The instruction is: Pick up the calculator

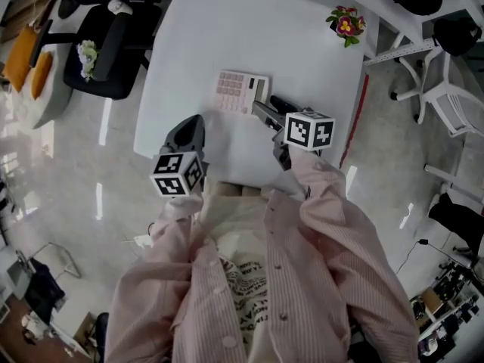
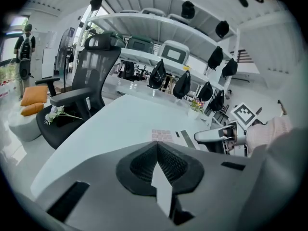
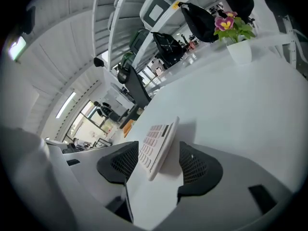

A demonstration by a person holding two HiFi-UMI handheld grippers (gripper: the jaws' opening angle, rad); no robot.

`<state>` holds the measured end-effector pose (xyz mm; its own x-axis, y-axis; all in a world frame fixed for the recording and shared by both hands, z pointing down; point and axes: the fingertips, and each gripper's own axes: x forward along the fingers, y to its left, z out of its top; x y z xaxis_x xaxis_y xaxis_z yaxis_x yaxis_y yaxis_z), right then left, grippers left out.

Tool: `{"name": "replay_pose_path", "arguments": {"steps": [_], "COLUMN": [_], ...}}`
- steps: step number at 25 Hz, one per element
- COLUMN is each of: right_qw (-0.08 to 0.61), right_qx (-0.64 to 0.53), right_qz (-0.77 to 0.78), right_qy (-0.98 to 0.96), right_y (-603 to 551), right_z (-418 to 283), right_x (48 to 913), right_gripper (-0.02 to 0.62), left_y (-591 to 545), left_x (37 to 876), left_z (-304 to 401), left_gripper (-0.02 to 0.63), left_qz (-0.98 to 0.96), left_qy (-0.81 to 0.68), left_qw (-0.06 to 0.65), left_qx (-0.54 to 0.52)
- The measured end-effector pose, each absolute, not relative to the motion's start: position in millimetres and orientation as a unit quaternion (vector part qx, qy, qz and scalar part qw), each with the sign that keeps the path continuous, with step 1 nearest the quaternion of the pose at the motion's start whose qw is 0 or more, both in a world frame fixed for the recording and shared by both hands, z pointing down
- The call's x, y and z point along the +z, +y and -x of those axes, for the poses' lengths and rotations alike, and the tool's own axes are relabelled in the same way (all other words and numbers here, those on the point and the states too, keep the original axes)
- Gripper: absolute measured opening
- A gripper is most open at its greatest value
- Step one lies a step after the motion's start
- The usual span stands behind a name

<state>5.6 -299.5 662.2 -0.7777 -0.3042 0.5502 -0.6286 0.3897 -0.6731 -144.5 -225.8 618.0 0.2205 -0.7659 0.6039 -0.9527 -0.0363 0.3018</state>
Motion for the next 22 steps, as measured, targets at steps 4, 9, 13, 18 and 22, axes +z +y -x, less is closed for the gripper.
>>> {"name": "replay_pose_path", "arguments": {"steps": [4, 9, 13, 18, 22], "right_qw": [0.187, 0.2, 0.198, 0.199, 0.222], "right_qx": [0.488, 0.507, 0.517, 0.536, 0.543], "right_qz": [-0.278, -0.267, -0.264, -0.251, -0.253], "right_qy": [-0.806, -0.795, -0.79, -0.781, -0.77], "right_y": [-302, -304, -308, -309, -305], "right_z": [1, 9, 13, 19, 22], "right_x": [675, 687, 687, 687, 694], "right_gripper": [0.241, 0.241, 0.239, 0.234, 0.138], "left_y": [-230, -234, -232, -231, -232], "left_x": [626, 636, 641, 644, 645], "left_z": [142, 140, 138, 140, 142], "left_gripper": [0.0, 0.0, 0.0, 0.0, 0.0], "left_qz": [-0.702, -0.699, -0.696, -0.695, -0.696], "left_qy": [-0.607, -0.606, -0.605, -0.604, -0.6], "left_qw": [0.343, 0.352, 0.358, 0.362, 0.365], "left_qx": [0.144, 0.145, 0.146, 0.147, 0.148]}}
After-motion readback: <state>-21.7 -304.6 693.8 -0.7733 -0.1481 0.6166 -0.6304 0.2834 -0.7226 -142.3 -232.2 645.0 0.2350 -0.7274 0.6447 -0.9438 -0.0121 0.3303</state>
